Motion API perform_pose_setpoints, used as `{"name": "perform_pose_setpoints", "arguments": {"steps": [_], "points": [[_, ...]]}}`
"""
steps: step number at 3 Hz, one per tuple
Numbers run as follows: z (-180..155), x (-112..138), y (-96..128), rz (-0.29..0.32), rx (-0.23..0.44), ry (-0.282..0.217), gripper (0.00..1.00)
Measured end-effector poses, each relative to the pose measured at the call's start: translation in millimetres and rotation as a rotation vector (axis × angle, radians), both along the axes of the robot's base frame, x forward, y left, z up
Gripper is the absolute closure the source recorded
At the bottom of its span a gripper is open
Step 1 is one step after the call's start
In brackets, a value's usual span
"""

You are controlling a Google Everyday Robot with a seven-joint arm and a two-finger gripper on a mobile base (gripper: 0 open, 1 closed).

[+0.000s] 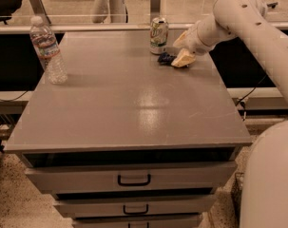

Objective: Move rxbar blueberry near 7up can

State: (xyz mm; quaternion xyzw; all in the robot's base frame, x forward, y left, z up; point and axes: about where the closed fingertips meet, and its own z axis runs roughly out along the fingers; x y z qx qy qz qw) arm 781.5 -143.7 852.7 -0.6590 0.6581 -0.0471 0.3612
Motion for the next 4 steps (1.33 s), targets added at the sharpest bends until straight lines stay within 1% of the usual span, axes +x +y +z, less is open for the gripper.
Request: {"name": "perform_pose_setpoints", "arguments": {"steps": [1,3,4], "points": [[3.4,2.4,-0.9,-0.016,0.005,0.0,0.0],[14.5,1.5,-1.2,-0.019,0.006,0.0,0.0],[66.7,-38.3,-15.3,-0.122,0.082,-0.002,0.0]]}}
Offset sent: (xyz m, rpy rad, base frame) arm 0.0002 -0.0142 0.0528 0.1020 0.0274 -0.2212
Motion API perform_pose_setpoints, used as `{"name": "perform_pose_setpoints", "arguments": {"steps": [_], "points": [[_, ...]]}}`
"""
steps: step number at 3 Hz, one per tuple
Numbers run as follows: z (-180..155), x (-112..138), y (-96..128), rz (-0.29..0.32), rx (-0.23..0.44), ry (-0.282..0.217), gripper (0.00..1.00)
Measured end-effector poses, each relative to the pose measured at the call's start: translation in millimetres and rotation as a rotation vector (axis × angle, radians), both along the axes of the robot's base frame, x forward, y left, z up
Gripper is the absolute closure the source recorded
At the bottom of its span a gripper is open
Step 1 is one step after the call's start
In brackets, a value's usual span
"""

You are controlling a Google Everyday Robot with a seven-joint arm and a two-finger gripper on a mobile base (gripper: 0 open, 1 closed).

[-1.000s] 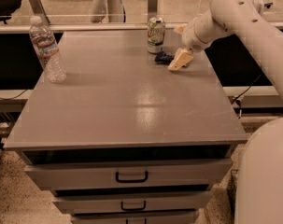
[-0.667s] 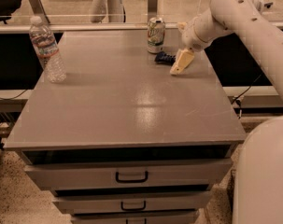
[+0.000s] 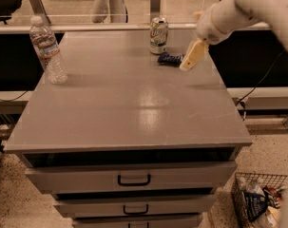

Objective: Move rxbar blueberry near 7up can

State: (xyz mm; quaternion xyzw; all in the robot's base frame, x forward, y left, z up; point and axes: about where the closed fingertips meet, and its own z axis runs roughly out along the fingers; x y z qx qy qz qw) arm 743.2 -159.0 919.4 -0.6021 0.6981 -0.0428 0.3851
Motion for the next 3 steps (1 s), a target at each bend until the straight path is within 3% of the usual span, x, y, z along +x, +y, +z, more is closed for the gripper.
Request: {"name": "perform_pose_setpoints", "arguments": {"steps": [1,2,3], "points": [[59.8,-59.0,-14.2,-0.112,0.063,-0.031,0.03],[103.3,-110.2,-30.7,-0.178,0.135,-0.062,0.0],[111.4,-118.6,-36.7,-0.19,0.143,-0.07,0.0]]}}
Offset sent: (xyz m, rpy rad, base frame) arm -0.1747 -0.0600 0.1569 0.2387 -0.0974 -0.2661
